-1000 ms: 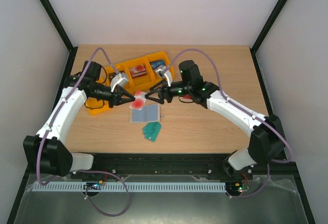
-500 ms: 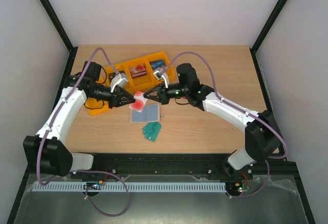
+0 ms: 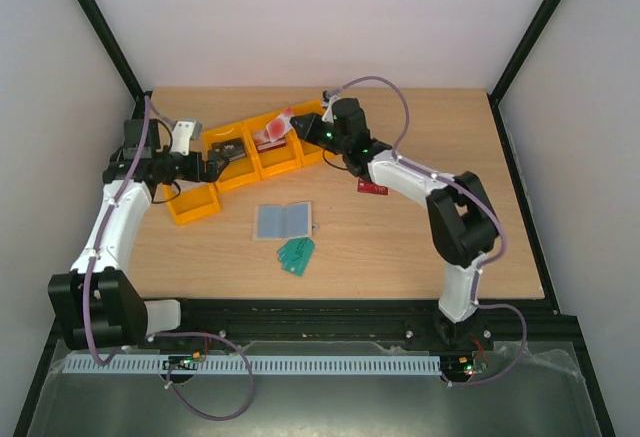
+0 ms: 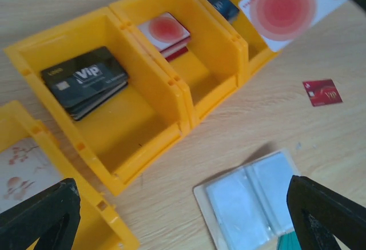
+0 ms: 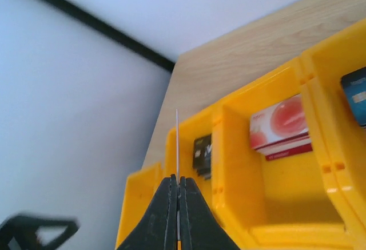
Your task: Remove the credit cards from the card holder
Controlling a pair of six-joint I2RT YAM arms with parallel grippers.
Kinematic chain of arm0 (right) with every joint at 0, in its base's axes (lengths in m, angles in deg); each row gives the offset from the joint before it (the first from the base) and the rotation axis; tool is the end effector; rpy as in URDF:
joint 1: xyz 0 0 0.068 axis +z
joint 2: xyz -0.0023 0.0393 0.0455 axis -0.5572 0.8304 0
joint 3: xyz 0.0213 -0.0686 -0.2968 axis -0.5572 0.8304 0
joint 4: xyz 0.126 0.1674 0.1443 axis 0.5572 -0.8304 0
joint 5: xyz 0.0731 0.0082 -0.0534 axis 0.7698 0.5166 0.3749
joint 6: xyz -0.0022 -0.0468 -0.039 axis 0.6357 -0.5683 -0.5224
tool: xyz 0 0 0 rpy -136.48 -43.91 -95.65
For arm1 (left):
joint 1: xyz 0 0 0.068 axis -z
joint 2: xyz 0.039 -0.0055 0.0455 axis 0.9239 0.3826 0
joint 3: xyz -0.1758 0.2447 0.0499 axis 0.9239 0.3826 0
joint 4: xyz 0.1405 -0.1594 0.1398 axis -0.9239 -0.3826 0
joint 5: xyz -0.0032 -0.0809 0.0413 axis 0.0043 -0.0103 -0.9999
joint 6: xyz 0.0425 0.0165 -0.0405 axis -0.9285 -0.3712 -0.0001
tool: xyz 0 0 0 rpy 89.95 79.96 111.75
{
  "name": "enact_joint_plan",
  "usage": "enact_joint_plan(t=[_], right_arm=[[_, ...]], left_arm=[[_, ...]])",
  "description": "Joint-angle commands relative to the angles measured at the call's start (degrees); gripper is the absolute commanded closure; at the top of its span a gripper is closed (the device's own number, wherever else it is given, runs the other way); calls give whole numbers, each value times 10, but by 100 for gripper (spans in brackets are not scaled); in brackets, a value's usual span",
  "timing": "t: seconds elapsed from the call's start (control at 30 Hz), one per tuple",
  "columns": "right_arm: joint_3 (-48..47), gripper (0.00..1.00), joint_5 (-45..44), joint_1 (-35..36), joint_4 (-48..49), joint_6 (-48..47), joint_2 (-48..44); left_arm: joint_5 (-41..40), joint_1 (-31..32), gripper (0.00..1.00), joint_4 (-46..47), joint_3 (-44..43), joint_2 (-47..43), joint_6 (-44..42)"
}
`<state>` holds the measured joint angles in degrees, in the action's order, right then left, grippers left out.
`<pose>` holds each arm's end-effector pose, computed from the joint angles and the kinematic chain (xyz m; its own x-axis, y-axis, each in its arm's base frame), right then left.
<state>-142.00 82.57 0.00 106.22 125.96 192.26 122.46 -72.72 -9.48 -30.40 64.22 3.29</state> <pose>0.3644 0.2693 0.3154 -0.7371 0.2710 -0.6190 -0.4828 0.4297 0.7630 0.2658 -0.0007 0.3276 -0.6275 0.0509 -0.7769 0.4086 0.8710 -0.2729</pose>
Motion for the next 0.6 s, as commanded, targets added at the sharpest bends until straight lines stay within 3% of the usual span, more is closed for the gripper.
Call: enact_joint_plan(t=[0.0,0.3,0.57], right_arm=[[-40,98,-107,6,99,127,71],[-123,99,-177,22,82,134,169],[-194,98,-185,28,55,146,240]], left_arm=[[-29,-14,1,40,15,-29,42],[-13,-28,1,52,24,-25,47],[-7,-34,1,54,31,-22,47]])
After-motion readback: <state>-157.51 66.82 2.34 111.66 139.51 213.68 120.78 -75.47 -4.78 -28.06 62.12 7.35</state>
